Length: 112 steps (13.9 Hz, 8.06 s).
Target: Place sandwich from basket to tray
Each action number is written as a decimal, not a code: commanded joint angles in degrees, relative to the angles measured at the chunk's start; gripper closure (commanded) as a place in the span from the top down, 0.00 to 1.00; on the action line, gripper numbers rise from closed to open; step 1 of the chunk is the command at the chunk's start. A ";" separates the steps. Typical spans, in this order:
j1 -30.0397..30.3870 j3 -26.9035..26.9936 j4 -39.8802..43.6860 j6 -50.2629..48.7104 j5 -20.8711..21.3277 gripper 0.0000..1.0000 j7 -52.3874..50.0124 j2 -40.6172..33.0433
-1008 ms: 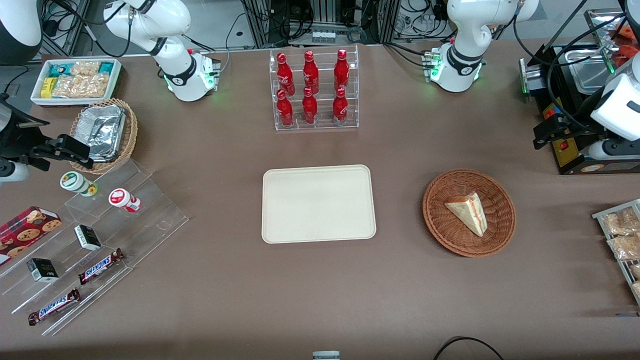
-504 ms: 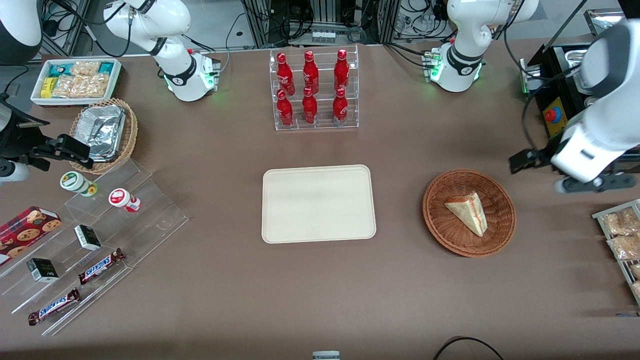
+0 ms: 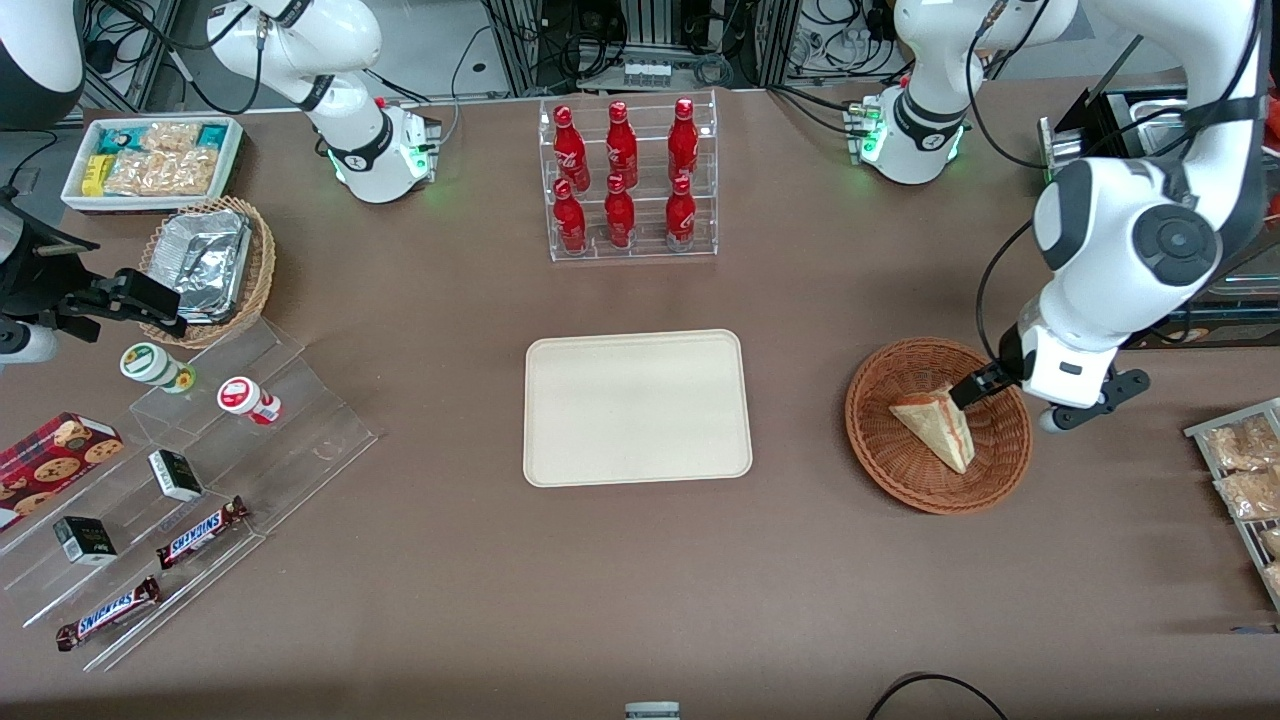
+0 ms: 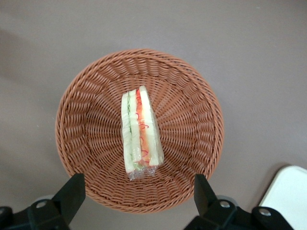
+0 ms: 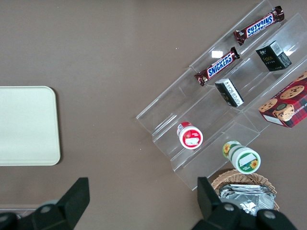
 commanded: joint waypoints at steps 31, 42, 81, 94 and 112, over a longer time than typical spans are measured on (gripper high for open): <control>-0.05 -9.11 20.69 -19.52 1.00 0.00 -7.44 5.82; -18.39 -16.59 41.27 -23.16 2.48 0.00 -7.80 22.94; -30.29 -15.98 44.36 -18.57 17.09 1.00 -23.27 28.87; -2.89 -16.07 36.74 -39.33 4.26 1.00 11.33 3.03; 0.13 1.86 31.97 -45.75 2.14 1.00 38.34 -6.48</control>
